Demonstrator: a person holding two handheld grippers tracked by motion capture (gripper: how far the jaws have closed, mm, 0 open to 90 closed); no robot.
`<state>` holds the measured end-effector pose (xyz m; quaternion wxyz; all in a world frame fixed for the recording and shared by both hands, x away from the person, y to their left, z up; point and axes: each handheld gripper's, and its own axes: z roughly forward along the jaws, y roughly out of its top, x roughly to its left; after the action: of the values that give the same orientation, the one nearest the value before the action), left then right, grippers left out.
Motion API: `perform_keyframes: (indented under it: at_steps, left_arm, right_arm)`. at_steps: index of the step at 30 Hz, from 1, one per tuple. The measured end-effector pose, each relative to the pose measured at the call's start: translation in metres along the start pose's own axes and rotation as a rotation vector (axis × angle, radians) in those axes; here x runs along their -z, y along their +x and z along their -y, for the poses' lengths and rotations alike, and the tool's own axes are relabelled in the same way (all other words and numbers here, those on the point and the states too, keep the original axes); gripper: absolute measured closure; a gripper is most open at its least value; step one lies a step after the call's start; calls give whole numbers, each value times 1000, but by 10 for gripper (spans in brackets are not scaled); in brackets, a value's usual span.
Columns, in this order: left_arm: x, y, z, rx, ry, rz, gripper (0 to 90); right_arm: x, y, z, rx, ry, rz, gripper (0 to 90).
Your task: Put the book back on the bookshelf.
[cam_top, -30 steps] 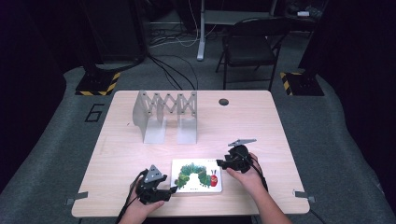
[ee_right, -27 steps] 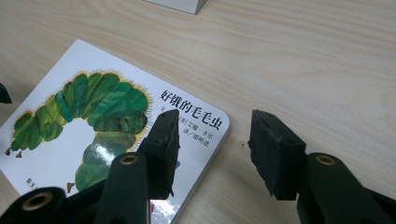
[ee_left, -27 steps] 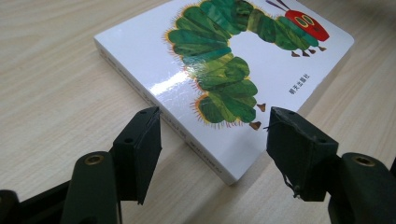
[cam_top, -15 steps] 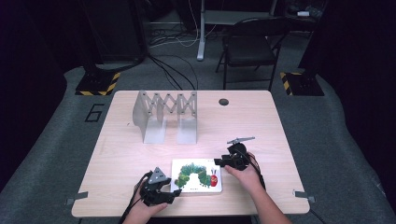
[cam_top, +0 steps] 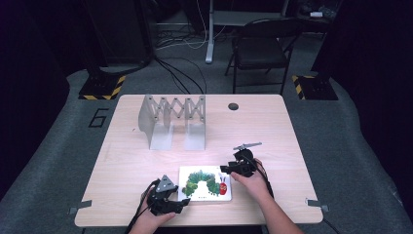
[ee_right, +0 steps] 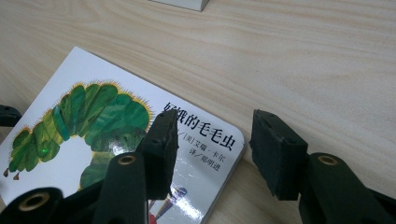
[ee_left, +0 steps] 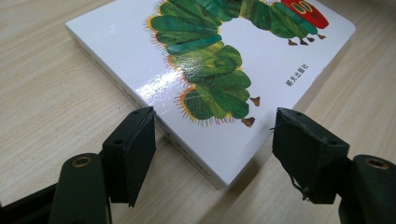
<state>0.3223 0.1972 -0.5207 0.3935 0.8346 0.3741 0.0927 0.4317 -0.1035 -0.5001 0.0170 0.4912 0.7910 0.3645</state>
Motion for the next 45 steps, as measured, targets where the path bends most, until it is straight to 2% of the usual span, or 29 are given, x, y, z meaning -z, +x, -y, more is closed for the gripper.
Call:
perform_keyframes:
  at_steps: [9, 18, 20, 21, 23, 25, 28, 29, 31, 33, 35, 37, 39, 45]
  left_arm:
    - [-1, 1, 0, -2, -9, 10, 293]
    - [-2, 0, 0, -26, -7, -2, 286]
    - [-2, -2, 0, -31, -5, 3, 284]
    - [-2, -3, 0, -25, 1, 12, 284]
    - [-3, -5, 0, -27, -7, 7, 285]
    - [-4, -7, 1, -33, -8, -7, 281]
    - [-3, -6, 0, -47, 7, -1, 278]
    - [-4, -6, 1, -40, 5, 1, 278]
    - [-3, -6, 1, -51, 9, -6, 277]
    - [-4, -8, 1, -41, 6, -10, 270]
    - [-5, -9, 2, -61, 2, -20, 260]
    - [-4, -8, 2, -72, 11, -14, 253]
    - [-5, -9, 2, -59, -2, -15, 252]
    - [-5, -9, 2, -58, -2, -15, 248]
  right_arm:
    - [-5, -4, 0, -18, 7, -35, 489]
    - [-3, -3, 1, 4, 26, -8, 523]
    - [-2, -2, 2, -14, 31, -5, 523]
    - [-2, -3, 2, 2, 32, -5, 523]
    - [0, -2, 2, -22, 42, -6, 523]
    - [0, -4, 3, -11, 33, -9, 522]
    - [1, -6, 3, -16, 37, -11, 509]
    - [1, -6, 3, -37, 41, -2, 504]
    - [0, -8, 3, -47, 37, -8, 502]
    - [0, -9, 3, -48, 36, -16, 502]
    - [0, -8, 3, -52, 39, -16, 501]
    - [-2, -9, 4, -40, 37, -22, 500]
    - [-2, -8, 4, -50, 47, -30, 499]
    - [-1, -9, 3, -63, 35, -28, 517]
